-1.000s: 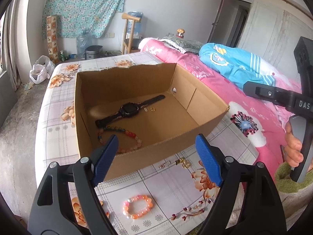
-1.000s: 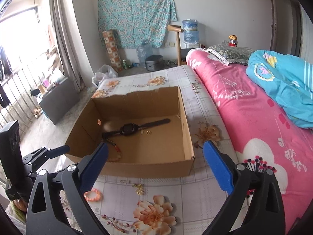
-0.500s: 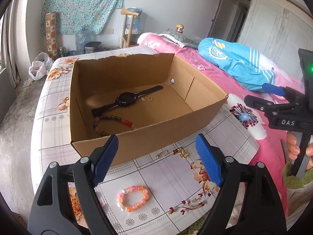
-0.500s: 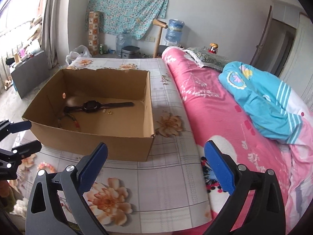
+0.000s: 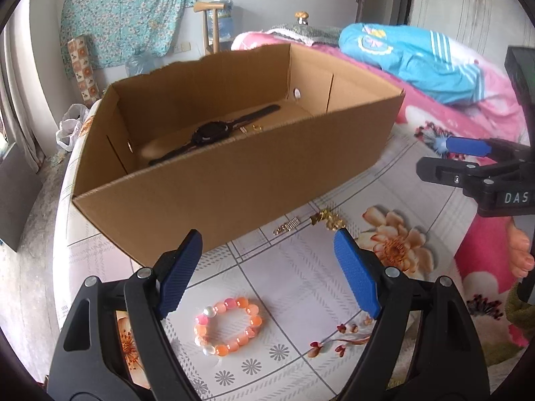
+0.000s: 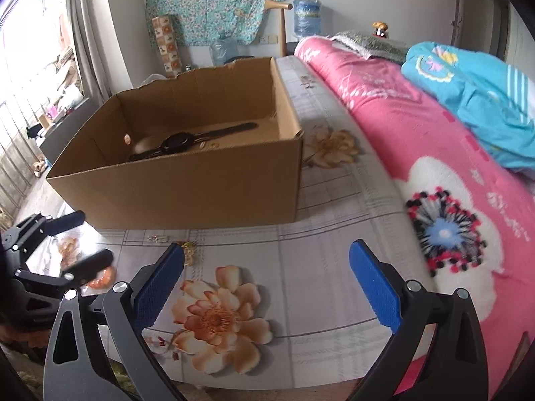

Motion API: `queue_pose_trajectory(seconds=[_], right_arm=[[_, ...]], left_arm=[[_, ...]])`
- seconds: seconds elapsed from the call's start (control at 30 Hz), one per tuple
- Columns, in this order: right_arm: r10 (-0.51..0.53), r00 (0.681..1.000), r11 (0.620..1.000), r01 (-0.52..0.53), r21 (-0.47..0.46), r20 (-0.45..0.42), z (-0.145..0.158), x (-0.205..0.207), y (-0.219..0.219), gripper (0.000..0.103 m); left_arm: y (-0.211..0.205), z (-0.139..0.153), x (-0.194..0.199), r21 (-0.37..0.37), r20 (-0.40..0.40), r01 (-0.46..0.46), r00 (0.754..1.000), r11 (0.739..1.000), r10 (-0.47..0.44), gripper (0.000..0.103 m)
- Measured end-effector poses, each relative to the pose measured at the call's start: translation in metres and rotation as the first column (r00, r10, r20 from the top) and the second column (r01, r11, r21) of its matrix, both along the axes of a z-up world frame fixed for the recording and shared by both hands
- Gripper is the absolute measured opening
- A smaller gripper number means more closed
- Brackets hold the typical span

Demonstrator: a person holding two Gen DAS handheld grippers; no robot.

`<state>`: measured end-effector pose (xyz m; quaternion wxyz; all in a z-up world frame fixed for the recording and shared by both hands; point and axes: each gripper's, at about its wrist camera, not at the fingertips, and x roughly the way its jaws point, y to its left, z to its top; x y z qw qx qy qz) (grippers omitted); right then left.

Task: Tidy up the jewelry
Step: 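Move the right tool to the gold ring on the flower print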

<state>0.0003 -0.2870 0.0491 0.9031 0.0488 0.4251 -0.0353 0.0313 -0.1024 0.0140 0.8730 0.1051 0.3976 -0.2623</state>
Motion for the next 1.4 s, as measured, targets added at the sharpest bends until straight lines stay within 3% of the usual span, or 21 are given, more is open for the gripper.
queue_pose_trajectory(seconds=[0.3,0.4,0.77,1.03,1.27,1.4], right_arm=[[0.055,0.995,0.997,-0.051,0.057,-0.087,-0.038,0.026,0.022,0.059],[0.087,0.991,0.996,-0.083,0.040,-0.104,-0.045,0.032,0.032,0.051],[0.172,0.974,0.984,-0.176,-0.021,-0.147,-0.056,0.045,0.054,0.034],[0.198,0.969,0.979,-0.203,-0.017,-0.150,-0.057,0.049,0.058,0.032],[0.204,0.965,0.977,-0.211,-0.029,-0.164,-0.059,0.046,0.062,0.022],[0.196,0.965,0.980,-0.200,-0.007,-0.172,-0.059,0.039,0.054,0.021]], left_arm=[[-0.022,-0.021,0.005,0.098,0.019,0.051,0.998,0.994,-0.053,0.077],[-0.024,-0.026,0.007,0.108,0.013,0.056,0.998,0.993,-0.058,0.077],[-0.033,-0.037,0.011,0.139,0.001,0.083,0.996,0.987,-0.084,0.077],[-0.032,-0.041,0.012,0.144,-0.014,0.081,0.997,0.986,-0.080,0.077],[-0.035,-0.044,0.012,0.152,-0.020,0.077,0.997,0.985,-0.075,0.077],[-0.036,-0.046,0.012,0.156,-0.026,0.076,0.997,0.985,-0.073,0.077]])
